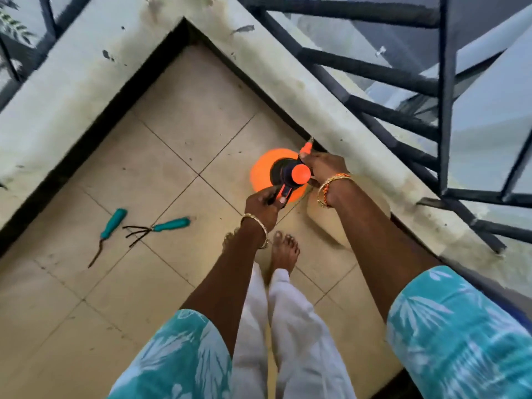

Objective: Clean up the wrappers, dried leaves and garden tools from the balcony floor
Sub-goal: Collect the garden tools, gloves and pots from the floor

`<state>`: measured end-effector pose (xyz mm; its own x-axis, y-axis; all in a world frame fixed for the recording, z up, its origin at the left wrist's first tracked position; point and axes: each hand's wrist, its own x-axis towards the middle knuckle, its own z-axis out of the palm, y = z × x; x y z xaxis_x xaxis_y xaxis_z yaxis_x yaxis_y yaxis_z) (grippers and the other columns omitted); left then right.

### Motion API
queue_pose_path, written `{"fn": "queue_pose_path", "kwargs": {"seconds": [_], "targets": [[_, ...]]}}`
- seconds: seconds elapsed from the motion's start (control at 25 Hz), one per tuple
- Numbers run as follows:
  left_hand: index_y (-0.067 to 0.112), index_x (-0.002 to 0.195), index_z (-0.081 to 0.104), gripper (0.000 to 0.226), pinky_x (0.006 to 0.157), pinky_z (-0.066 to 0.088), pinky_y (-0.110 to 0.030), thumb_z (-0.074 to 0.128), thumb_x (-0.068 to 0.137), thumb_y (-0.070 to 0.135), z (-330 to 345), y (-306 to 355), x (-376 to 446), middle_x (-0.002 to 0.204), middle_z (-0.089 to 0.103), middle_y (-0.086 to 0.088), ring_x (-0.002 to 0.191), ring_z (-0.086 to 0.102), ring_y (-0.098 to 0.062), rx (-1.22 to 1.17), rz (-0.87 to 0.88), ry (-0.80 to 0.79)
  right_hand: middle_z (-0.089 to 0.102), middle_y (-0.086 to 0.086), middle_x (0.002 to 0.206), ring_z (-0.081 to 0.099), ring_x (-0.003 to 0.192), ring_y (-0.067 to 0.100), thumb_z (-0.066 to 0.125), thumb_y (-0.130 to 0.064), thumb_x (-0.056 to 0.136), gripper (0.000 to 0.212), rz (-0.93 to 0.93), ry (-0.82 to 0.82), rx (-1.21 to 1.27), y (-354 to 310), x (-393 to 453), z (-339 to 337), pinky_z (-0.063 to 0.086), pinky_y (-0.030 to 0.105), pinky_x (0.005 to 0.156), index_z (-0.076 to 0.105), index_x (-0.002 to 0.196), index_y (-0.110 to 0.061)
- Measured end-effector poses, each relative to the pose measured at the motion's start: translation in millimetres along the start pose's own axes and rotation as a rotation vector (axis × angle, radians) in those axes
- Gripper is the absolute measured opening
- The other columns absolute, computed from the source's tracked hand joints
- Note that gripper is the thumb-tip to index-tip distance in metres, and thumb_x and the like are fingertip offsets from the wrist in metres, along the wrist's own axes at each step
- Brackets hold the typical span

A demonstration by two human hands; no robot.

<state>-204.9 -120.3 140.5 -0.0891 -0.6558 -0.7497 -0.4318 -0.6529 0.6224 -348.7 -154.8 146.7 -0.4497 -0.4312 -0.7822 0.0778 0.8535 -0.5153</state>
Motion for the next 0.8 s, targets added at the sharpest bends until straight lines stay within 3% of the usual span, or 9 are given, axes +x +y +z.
{"fn": "queue_pose_path", "kwargs": {"seconds": [0.04,0.12,0.2,0.28,0.4,0.48,0.6,0.8], "targets": [[-0.017,0.126,0.048,0.04,0.061,0.043,-0.001,0.056,0.087,-0.013,7,-2,12,0.121,0.056,-0.034,0.093,0.052,-0.01,0.004,-0.009,-0.009,0.064,0.01,0.102,0.058,0.104,0.024,0.057,-0.026,0.091,0.033,0.02,-0.006,-0.021,1,15,1,0.044,0.019,0.079,0.066,0.113,-0.002],[-0.014,0.127,0.048,0.04,0.058,0.041,-0.003,0.056,0.088,-0.011,19,-8,29,0.121,0.056,-0.035,0.095,0.046,-0.016,0.003,-0.022,-0.027,0.063,0.013,0.12,0.054,0.116,0.024,0.047,-0.032,0.096,0.037,0.037,0.024,0.036,5,34,0,0.037,0.016,0.08,0.064,0.117,-0.006],[-0.011,0.127,0.051,0.038,0.051,0.038,-0.004,0.056,0.089,-0.01,29,-12,39,0.116,0.058,-0.036,0.09,0.046,-0.018,-0.014,-0.06,-0.046,0.065,0.013,0.117,0.058,0.108,0.025,0.055,-0.032,0.091,0.034,0.033,0.026,-0.019,13,44,0,0.042,0.011,0.076,0.068,0.112,-0.008],[-0.008,0.125,0.054,0.036,0.047,0.036,-0.004,0.056,0.089,-0.009,37,-12,46,0.106,0.061,-0.029,0.086,0.048,-0.018,-0.027,-0.089,-0.052,0.069,0.012,0.106,0.061,0.092,0.022,0.065,-0.027,0.085,0.027,-0.029,0.093,-0.062,20,48,-2,0.049,0.026,0.083,0.071,0.104,-0.008],[-0.007,0.125,0.055,0.035,0.047,0.035,-0.005,0.056,0.09,-0.006,41,-7,50,0.099,0.056,-0.011,0.076,0.05,-0.017,-0.035,-0.085,-0.063,0.07,0.01,0.101,0.06,0.086,0.02,0.067,-0.024,0.084,0.024,-0.063,0.136,-0.059,25,50,-3,0.048,0.03,0.08,0.072,0.1,-0.008],[-0.005,0.126,0.055,0.035,0.05,0.037,-0.009,0.055,0.091,-0.006,41,-3,50,0.102,0.06,-0.018,0.072,0.049,-0.014,-0.027,-0.085,-0.07,0.07,0.008,0.097,0.062,0.089,0.022,0.067,-0.024,0.084,0.023,-0.048,0.162,-0.031,23,51,-4,0.05,0.032,0.083,0.072,0.1,-0.009],[-0.003,0.126,0.055,0.035,0.066,0.046,-0.03,0.054,0.092,-0.005,43,5,53,0.118,0.06,-0.029,0.084,0.049,-0.017,-0.031,-0.103,-0.06,0.07,0.006,0.098,0.063,0.092,0.022,0.068,-0.027,0.083,0.025,-0.023,0.189,0.013,21,55,-6,0.052,0.037,0.086,0.072,0.1,-0.009],[-0.001,0.121,0.058,0.033,0.074,0.037,-0.027,0.061,0.09,0.006,51,17,62,0.119,0.061,-0.023,0.088,0.049,-0.018,0.003,-0.135,-0.081,0.07,0.003,0.094,0.064,0.094,0.026,0.071,-0.037,0.077,0.024,0.021,0.151,0.048,18,64,-12,0.053,0.046,0.085,0.072,0.091,-0.017]]}}
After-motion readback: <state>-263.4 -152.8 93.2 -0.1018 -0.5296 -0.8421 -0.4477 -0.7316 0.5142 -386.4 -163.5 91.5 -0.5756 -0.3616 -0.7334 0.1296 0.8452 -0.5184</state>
